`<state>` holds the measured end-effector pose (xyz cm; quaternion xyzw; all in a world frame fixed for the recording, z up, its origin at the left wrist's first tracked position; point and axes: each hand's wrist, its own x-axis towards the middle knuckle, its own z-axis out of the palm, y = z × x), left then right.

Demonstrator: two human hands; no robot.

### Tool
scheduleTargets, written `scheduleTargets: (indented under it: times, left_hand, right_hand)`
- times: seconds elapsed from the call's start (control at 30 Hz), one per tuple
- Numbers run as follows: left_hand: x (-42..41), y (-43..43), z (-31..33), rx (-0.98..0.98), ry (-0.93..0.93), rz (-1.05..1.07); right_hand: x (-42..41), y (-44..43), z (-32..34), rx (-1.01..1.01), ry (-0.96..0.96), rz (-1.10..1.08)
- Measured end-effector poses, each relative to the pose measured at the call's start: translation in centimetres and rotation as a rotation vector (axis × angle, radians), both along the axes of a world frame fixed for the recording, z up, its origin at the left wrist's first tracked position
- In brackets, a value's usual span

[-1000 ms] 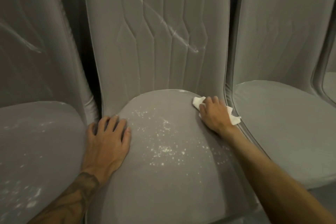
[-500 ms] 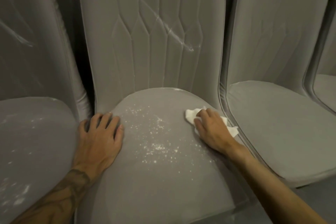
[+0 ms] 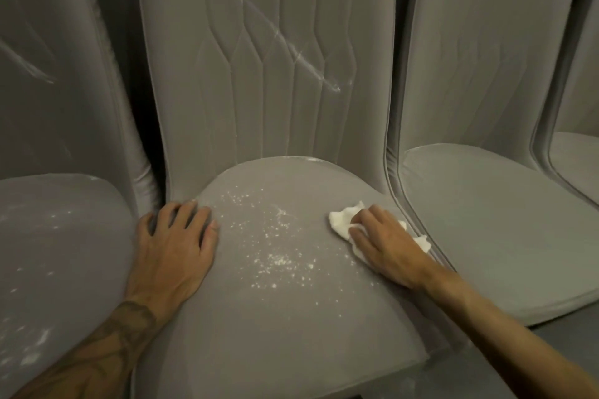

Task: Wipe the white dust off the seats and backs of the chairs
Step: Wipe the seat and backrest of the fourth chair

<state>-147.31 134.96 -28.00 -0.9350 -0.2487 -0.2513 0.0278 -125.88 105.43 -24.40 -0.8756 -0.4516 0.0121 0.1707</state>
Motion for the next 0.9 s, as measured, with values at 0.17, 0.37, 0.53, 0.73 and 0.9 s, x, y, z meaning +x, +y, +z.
scheduleTargets:
  times: [0.17,0.37,0.53,0.73,0.9]
  left_hand:
    - [0.0,-0.3,0.4,-0.003,0.007,0.013]
    - [-0.1,-0.5,0.6,-0.021,0.031,0.024]
    - [0.1,-0.4,0.7,-0.060,0.040,0.027]
    - [0.0,0.0,0.2,-0.064,0.044,0.010]
    - [0.0,0.2,-0.2,-0.056,0.034,0.008]
  right_hand:
    - [0.6,0.7,0.7,0.089,-0.022,-0.350]
    - [-3.9,0.4,-1.1,0.065,-0.019,-0.019]
    - [-0.2,-0.9,-0.1,0.091,-0.045,-0.352]
    - [-7.4,-0.9,-1.1,0.127,-0.016,-0.014]
    - [-4.3,-4.1,-0.4,0.082,-0.085,-0.258]
